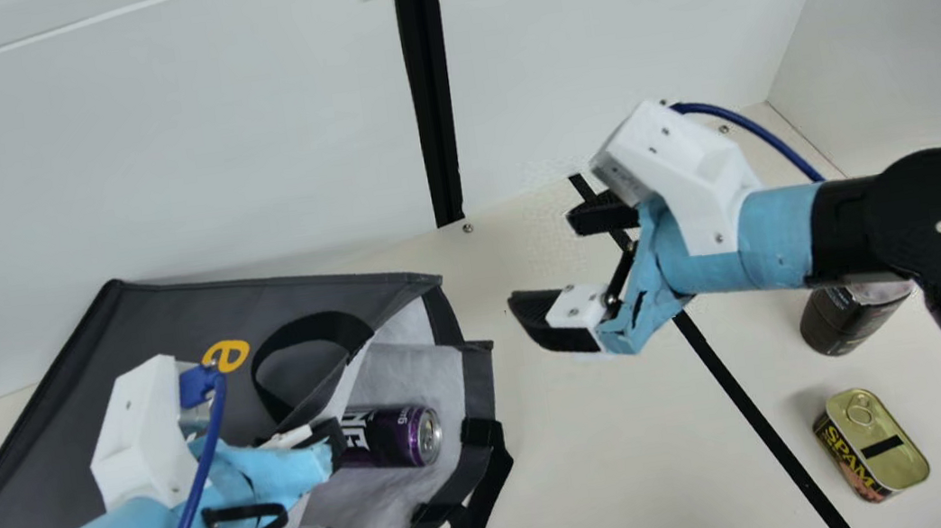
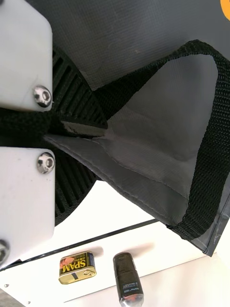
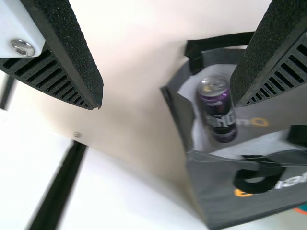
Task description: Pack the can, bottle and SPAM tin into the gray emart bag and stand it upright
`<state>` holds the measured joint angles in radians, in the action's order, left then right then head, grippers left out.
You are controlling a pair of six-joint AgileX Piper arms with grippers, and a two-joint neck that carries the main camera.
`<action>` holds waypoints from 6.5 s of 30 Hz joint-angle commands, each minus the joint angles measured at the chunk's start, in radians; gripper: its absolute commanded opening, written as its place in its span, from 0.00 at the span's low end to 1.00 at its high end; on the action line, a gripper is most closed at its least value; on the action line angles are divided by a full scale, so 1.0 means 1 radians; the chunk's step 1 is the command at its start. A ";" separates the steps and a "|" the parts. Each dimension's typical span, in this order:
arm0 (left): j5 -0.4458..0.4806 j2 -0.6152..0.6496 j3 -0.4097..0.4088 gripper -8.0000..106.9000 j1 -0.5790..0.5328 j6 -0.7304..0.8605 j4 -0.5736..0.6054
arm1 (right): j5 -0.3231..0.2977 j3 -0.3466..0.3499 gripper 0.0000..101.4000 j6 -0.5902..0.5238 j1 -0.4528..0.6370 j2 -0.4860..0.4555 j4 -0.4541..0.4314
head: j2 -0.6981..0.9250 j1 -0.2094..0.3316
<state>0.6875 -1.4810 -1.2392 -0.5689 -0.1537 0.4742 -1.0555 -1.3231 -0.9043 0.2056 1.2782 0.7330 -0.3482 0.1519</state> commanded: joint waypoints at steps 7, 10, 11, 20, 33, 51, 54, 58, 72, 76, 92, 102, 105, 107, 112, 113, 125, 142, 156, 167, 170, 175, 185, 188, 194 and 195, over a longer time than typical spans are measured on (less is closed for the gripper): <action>0.000 0.000 0.000 0.00 0.000 0.000 0.000 | 0.024 -0.031 0.94 0.072 0.058 -0.046 -0.116 | -0.001 0.023; 0.000 0.000 0.000 0.00 0.000 0.000 0.000 | 0.024 -0.044 0.94 0.098 0.081 -0.062 -0.156 | -0.001 0.023; 0.000 0.000 0.000 0.00 0.000 0.000 0.000 | 0.023 -0.048 0.94 0.106 0.088 -0.067 -0.170 | -0.001 0.023; 0.000 0.000 0.000 0.00 0.000 0.000 0.000 | 0.011 -0.078 0.94 0.188 0.140 -0.114 -0.305 | -0.001 0.023; 0.000 0.000 0.000 0.00 0.000 0.000 0.000 | -0.044 -0.112 0.94 0.348 0.150 -0.184 -0.513 | -0.001 0.023; 0.000 0.000 0.000 0.00 0.000 0.000 0.000 | -0.164 -0.166 0.94 0.523 0.128 -0.264 -0.755 | -0.001 0.023; 0.000 0.000 0.000 0.00 0.000 0.000 0.000 | -0.164 -0.151 0.94 0.550 0.128 -0.278 -0.772 | -0.001 0.023; 0.000 0.000 0.000 0.00 0.000 0.000 0.000 | -0.164 -0.131 0.94 0.580 0.132 -0.296 -0.786 | -0.001 0.023; 0.000 0.000 0.000 0.00 0.000 0.000 0.000 | -0.164 -0.098 0.94 0.618 0.178 -0.350 -0.790 | -0.001 0.023; 0.000 0.000 0.000 0.00 0.000 0.000 0.000 | -0.164 -0.091 0.94 0.618 0.201 -0.363 -0.791 | -0.001 0.023; 0.000 0.000 0.000 0.00 0.000 0.000 0.000 | -0.164 -0.054 0.94 0.661 0.258 -0.398 -0.770 | -0.001 0.023; 0.000 0.000 0.000 0.00 0.000 0.000 0.000 | -0.164 -0.037 0.94 0.688 0.264 -0.413 -0.768 | -0.001 0.023; 0.000 0.000 0.000 0.00 0.000 0.000 0.000 | -0.164 -0.031 0.94 0.696 0.264 -0.417 -0.767 | -0.001 0.023; 0.000 0.000 0.000 0.00 0.000 0.000 0.000 | -0.164 -0.028 0.94 0.700 0.264 -0.419 -0.766 | -0.001 0.023; 0.000 0.000 0.000 0.00 0.000 0.000 0.000 | -0.164 -0.022 0.94 0.709 0.261 -0.422 -0.765 | -0.001 0.023; 0.000 0.000 0.000 0.00 0.000 0.000 0.000 | -0.164 -0.021 0.94 0.710 0.261 -0.422 -0.765 | -0.001 0.023; 0.000 0.000 0.000 0.00 0.000 0.000 0.000 | -0.164 -0.027 0.94 0.700 0.264 -0.400 -0.763 | -0.001 0.023; 0.000 0.000 0.000 0.00 0.000 0.000 0.000 | -0.164 -0.080 0.94 0.612 0.354 -0.301 -0.732 | -0.001 0.023; 0.000 0.000 0.000 0.00 0.000 0.000 0.000 | -0.164 -0.118 0.94 0.553 0.427 -0.199 -0.709 | -0.001 0.023; 0.000 0.000 0.000 0.00 0.000 0.000 0.000 | -0.164 -0.149 0.94 0.549 0.444 -0.114 -0.710 | -0.001 0.023; 0.000 0.000 0.000 0.00 0.000 0.000 0.000 | -0.164 -0.159 0.94 0.546 0.451 -0.090 -0.707 | -0.001 0.023; 0.000 0.000 0.000 0.00 0.000 0.000 0.000 | -0.164 -0.176 0.94 0.533 0.469 -0.048 -0.698 | -0.001 0.023; 0.000 0.000 0.000 0.00 0.000 0.000 0.000 | -0.164 -0.200 0.94 0.494 0.516 0.043 -0.647 | -0.001 0.023; 0.000 0.000 0.000 0.00 0.000 0.000 0.000 | -0.164 -0.207 0.94 0.476 0.533 0.072 -0.632 | -0.001 0.023; 0.000 0.000 0.000 0.00 0.000 0.000 0.000 | -0.164 -0.224 0.94 0.439 0.563 0.132 -0.611 | -0.001 0.023; 0.000 0.000 0.000 0.00 0.000 0.000 0.000 | -0.164 -0.227 0.94 0.433 0.567 0.141 -0.609 | -0.001 0.023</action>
<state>0.6875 -1.4810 -1.2392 -0.5689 -0.1537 0.4742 -1.2181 -1.5482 -0.4655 0.7712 1.4114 0.1207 -0.3467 0.1519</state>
